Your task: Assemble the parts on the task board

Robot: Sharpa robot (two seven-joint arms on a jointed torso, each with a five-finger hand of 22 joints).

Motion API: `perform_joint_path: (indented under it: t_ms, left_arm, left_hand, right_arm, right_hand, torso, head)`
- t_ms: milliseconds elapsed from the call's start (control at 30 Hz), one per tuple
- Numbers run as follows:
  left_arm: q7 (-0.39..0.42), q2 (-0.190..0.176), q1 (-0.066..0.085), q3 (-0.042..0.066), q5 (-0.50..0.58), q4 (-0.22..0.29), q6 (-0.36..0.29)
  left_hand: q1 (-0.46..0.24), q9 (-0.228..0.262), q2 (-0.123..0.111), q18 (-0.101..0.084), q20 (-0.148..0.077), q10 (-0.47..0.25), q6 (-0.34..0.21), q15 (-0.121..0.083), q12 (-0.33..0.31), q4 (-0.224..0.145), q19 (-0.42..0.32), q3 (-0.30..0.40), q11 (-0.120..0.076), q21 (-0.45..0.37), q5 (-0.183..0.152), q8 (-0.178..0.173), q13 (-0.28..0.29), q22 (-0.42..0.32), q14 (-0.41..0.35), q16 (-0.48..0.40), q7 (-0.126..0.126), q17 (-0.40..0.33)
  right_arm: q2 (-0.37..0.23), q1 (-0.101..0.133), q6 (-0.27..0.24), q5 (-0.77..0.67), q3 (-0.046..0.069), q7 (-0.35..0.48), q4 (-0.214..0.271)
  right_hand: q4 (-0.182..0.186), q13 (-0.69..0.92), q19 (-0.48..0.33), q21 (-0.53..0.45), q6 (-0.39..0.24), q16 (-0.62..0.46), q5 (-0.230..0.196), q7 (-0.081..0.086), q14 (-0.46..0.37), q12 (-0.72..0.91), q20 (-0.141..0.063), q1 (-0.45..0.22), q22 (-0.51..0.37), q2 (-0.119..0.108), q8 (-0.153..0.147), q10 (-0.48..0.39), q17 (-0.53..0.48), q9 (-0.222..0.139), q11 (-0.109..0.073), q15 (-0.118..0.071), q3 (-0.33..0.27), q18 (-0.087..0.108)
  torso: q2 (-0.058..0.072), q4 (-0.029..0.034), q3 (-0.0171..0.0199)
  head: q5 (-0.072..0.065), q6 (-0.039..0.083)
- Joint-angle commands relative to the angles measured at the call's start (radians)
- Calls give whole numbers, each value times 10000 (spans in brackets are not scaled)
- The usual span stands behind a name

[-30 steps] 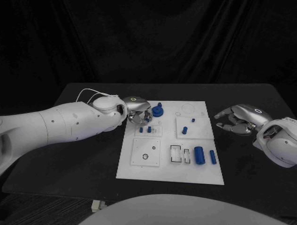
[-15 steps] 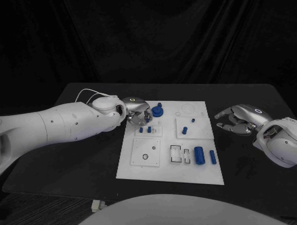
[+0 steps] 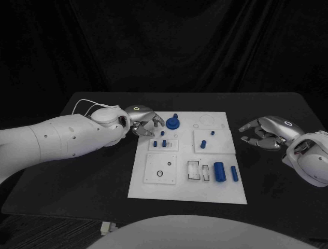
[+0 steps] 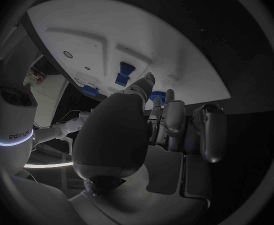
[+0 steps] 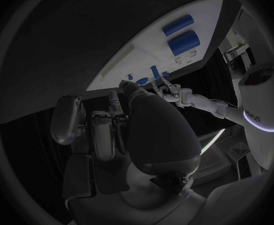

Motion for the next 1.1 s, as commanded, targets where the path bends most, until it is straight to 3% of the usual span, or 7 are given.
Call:
perform_joint_path:
  t_ms: [33, 233, 367, 500, 667, 967, 1100]
  left_arm:
    - [427, -253, 17, 8, -2, 144, -1595]
    - [753, -912, 106, 9, 55, 501, -2716]
    - [1647, -1516, 235, 8, 1666, 1076, -3180]
    - [3076, -1907, 353, 6, 4584, 1475, -2719]
    - [4714, -2233, 428, 5, 8401, 1907, -1298]
    - [5892, -2370, 445, 3, 11491, 2528, 1039]
    - [6022, -2340, 423, 2, 11768, 2633, 1463]
  left_hand:
    - [35, -56, -66, 65, -19, -169, -14, 0, 122, 104, -102, -165, -14, -77, -64, 43, 99, 2050, -110, -72, -41, -66]
    - [388, -245, 50, 439, 5, -694, 361, 7, 1112, 655, -1578, -324, -132, -1791, 31, 131, 738, 1511, -2306, -1908, -23, -2659]
    - [278, -414, 95, 1223, 248, -1772, 759, 404, 2092, 1325, -6533, -649, -234, -7342, -121, 161, 1243, -128, -5285, -4920, -7, -4637]
    - [-338, -595, 244, 934, 531, -2951, 671, 1040, 2395, 1338, -8210, -935, 307, -9033, -86, 39, 1156, -676, -7059, -6443, 343, -5307]
    - [-700, -862, 1013, 639, 1132, -5196, 316, 1392, 2568, 1349, -11142, -1907, 266, -12315, 1285, 47, -74, -2442, -9844, -8840, 1012, -7350]
    - [-1451, -1450, 1762, 859, 1379, -8194, -1416, 1043, 727, 1416, -12958, -3542, -505, -13590, 1587, -30, -2857, -4892, -12749, -12572, 587, -10045]
    - [-1789, -2495, 1757, 1076, 1355, -8615, -3764, 1115, -513, 1433, -13654, -3859, -1092, -13690, 1176, -243, -3435, -7165, -13292, -13191, -22, -10751]
  right_arm:
    - [-153, 75, -260, -20, 7, -106, 185]
    - [-311, 557, -389, -20, 8, -196, 471]
    - [-365, 1141, -307, -20, 8, -332, 677]
    - [-314, 1608, 102, -109, 8, -657, 796]
    - [46, 1932, 1156, -632, 8, -1188, 738]
    - [841, 1739, 2163, -1932, 8, -1246, 284]
    - [1091, 1526, 2177, -2449, 9, -1163, 78]
  right_hand:
    - [-19, 2629, -25, -19, 87, 14, 22, 20, 1028, 26, 29, -17, 1635, -41, -39, 1024, 2625, -14, 71, 65, 56, 42]
    - [-9, 1487, -49, -136, 262, -624, -143, -3, 873, -1229, 16, -38, 1606, -144, -7, -76, 2114, -32, 66, 51, 251, 63]
    - [-17, -1081, -68, -335, 404, -1548, -266, -38, 715, -4341, -57, 49, 1558, -418, -21, -2106, 1318, -67, -5, -25, 601, 92]
    - [-39, -4519, -288, -948, 540, -1966, -86, -24, 609, -8827, -40, 180, 1409, -810, 21, -4922, 942, -13, 49, 9, 1023, 189]
    - [-106, -5827, -1018, -2467, 246, -3302, 291, -126, 21, -10717, 141, 123, 1046, -1124, -56, -6694, -158, 88, 486, 222, 1273, 427]
    - [-530, -7104, -935, -2374, 16, -3269, 620, -492, 5, -11698, 154, 62, 1142, -1333, -72, -7051, -310, 306, 633, 239, 1466, 410]
    - [-635, -8341, -618, -1853, 486, -2952, -492, -298, 184, -12555, 131, -217, 1271, -1306, 41, -6916, -199, 348, 581, 197, 1303, 322]
  torso:
    - [4, 1, -20]
    - [17, 17, -71]
    - [24, 54, -118]
    - [57, 87, -158]
    - [111, 136, -248]
    - [217, 412, -490]
    - [256, 575, -600]
  head:
    - [14, -2]
    - [23, -2]
    - [-23, -2]
    - [-34, -2]
    - [-21, -2]
    - [-318, -2]
    - [-538, -2]
